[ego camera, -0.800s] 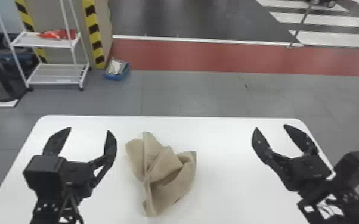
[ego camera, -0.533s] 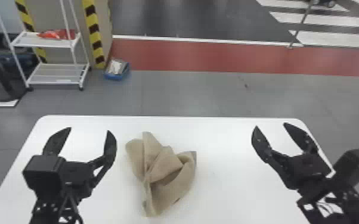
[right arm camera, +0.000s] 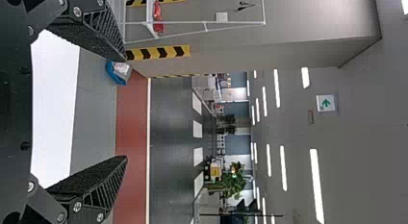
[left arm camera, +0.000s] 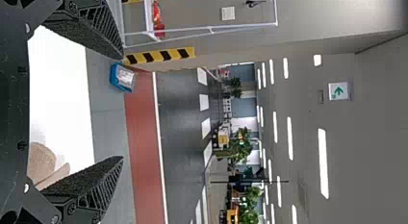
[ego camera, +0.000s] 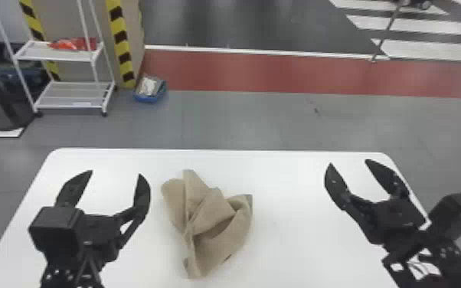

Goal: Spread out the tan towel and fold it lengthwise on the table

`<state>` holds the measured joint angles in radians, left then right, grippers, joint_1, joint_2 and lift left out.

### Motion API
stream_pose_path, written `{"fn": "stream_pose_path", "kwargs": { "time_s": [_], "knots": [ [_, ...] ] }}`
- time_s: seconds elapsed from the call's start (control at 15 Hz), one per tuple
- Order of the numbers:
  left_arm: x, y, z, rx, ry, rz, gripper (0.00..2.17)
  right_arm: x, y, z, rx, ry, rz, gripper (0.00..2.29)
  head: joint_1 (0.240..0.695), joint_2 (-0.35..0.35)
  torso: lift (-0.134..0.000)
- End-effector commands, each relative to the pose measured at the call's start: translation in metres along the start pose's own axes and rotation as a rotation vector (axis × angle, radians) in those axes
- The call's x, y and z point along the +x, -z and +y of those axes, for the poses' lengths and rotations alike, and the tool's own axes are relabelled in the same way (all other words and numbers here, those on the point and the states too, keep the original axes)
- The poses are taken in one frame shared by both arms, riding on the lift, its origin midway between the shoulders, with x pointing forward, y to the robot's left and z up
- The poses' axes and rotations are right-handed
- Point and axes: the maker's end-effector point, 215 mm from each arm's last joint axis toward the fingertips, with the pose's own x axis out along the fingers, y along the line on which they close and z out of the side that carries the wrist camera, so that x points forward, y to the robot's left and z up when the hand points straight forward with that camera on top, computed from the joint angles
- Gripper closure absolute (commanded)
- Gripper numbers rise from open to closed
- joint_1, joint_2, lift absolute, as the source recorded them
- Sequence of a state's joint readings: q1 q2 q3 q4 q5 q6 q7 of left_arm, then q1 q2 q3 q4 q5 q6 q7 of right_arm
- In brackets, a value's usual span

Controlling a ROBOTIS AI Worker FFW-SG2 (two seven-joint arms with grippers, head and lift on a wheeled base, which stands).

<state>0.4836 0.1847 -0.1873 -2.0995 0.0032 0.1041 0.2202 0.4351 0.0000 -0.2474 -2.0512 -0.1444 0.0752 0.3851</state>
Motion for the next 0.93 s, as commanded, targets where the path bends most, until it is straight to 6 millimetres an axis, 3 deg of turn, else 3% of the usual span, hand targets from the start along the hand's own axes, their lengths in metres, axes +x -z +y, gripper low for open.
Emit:
{"fn": "stream_pose_path", "kwargs": {
  "time_s": [0.0, 0.2, 0.27, 0.47, 0.6, 0.87],
  "knots": [
    [-0.026, 0.025, -0.01, -0.022, 0.012, 0.056, 0.16, -0.01, 0.026, -0.025, -0.01, 0.046, 0.022, 0.18, 0.695, -0.112, 0.0],
    [-0.045, 0.057, -0.032, -0.075, 0.009, 0.135, 0.16, -0.029, 0.056, -0.065, -0.03, 0.118, 0.043, 0.18, 0.695, -0.155, 0.0],
    [-0.05, 0.07, -0.043, -0.098, 0.019, 0.159, 0.17, -0.035, 0.066, -0.077, -0.042, 0.14, 0.051, 0.18, 0.695, -0.198, 0.0],
    [-0.066, 0.099, -0.093, -0.121, 0.069, 0.218, 0.21, -0.053, 0.094, -0.105, -0.059, 0.195, 0.082, 0.18, 0.695, -0.27, 0.0],
    [-0.072, 0.122, -0.126, -0.121, 0.099, 0.272, 0.21, -0.065, 0.105, -0.112, -0.092, 0.203, 0.091, 0.18, 0.695, -0.35, 0.0],
    [-0.065, 0.161, -0.14, -0.162, 0.111, 0.364, 0.21, -0.085, 0.115, -0.132, -0.113, 0.243, 0.095, 0.18, 0.695, -0.35, 0.0]
  ]
}}
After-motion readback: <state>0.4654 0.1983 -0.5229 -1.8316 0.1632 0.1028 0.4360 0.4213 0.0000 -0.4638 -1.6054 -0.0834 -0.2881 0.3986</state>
